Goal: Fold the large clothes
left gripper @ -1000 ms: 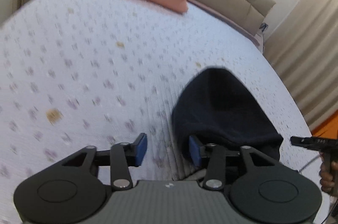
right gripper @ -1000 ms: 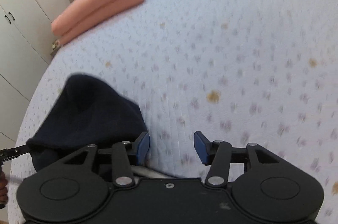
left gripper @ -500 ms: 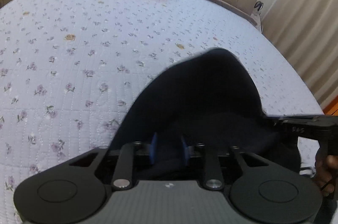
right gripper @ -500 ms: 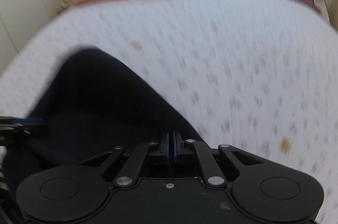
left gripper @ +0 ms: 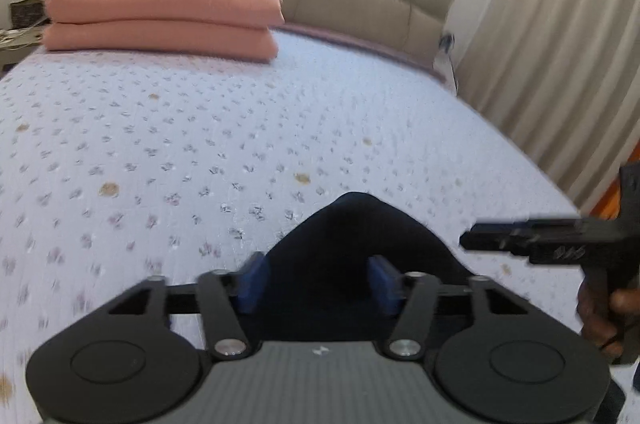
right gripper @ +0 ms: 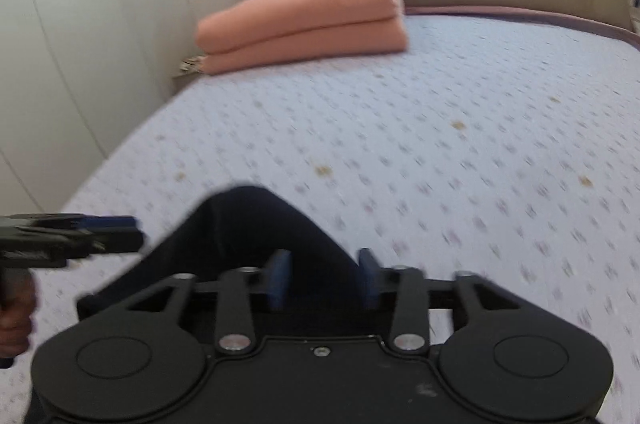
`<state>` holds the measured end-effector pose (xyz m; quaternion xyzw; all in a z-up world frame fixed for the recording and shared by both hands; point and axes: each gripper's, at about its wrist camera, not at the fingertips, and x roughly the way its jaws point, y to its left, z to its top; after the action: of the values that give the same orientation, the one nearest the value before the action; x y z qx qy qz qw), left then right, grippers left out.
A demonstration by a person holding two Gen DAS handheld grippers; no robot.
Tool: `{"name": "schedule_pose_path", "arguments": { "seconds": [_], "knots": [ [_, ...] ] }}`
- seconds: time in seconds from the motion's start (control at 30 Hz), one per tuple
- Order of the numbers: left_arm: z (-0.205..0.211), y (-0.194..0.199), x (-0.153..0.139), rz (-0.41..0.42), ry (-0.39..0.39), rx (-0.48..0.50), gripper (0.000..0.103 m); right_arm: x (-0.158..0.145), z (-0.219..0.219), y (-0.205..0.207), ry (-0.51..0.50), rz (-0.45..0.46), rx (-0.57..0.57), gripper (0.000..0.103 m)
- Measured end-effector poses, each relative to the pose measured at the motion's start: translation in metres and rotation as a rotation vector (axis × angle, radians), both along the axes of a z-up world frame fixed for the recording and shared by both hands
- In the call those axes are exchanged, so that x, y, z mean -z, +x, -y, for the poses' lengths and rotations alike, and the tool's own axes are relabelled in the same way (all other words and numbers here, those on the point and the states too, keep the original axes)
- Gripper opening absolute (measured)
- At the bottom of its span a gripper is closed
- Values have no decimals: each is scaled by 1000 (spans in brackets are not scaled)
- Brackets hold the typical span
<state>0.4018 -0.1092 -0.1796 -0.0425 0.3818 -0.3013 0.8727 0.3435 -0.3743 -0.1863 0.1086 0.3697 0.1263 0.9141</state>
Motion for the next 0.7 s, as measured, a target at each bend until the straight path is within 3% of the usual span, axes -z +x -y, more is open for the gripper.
{"name": "schedule_pose_path", "arguments": {
  "seconds": [0.03, 0.1, 0.17, 0.27, 0.33, 0.37, 0.4, 0.43, 0.47, 0.5, 0.53, 0.63, 0.7],
  "knots": [
    [5, 10, 3, -17, 10, 25, 71, 0, -1, 9, 13, -11, -24, 70],
    [11, 28, 10, -25, 25, 20, 72, 5, -4, 25, 24, -25, -73, 78],
    [16, 45, 20, -74, 31, 36, 76, 9, -9, 37, 7, -57, -102, 79],
    [21, 72, 47, -270, -15, 125, 80, 27, -12, 55, 7, -164, -122, 79],
    [23, 86, 64, -384, -1, 86, 68, 35, -12, 60, 35, -209, -118, 79],
    [22, 86, 62, -383, -2, 63, 65, 40, -11, 60, 42, -224, -118, 79],
    [22, 86, 60, -372, -12, 55, 55, 45, -11, 62, 45, -241, -116, 79],
    [22, 83, 56, -354, -22, 54, 36, 48, -13, 62, 43, -256, -114, 76],
    [24, 80, 53, -338, -23, 61, 26, 49, -14, 61, 41, -260, -113, 70],
    [29, 75, 48, -318, 0, 63, 12, 49, -14, 59, 37, -258, -116, 45],
    [33, 68, 41, -287, 29, 67, 9, 46, -15, 55, 42, -252, -128, 12],
    [36, 35, 14, -160, 78, 71, 7, 22, -16, 34, 53, -169, -158, 10],
    [29, 11, -9, -100, 16, 70, 7, -1, -17, 10, 18, -98, -158, 10]
  ]
}}
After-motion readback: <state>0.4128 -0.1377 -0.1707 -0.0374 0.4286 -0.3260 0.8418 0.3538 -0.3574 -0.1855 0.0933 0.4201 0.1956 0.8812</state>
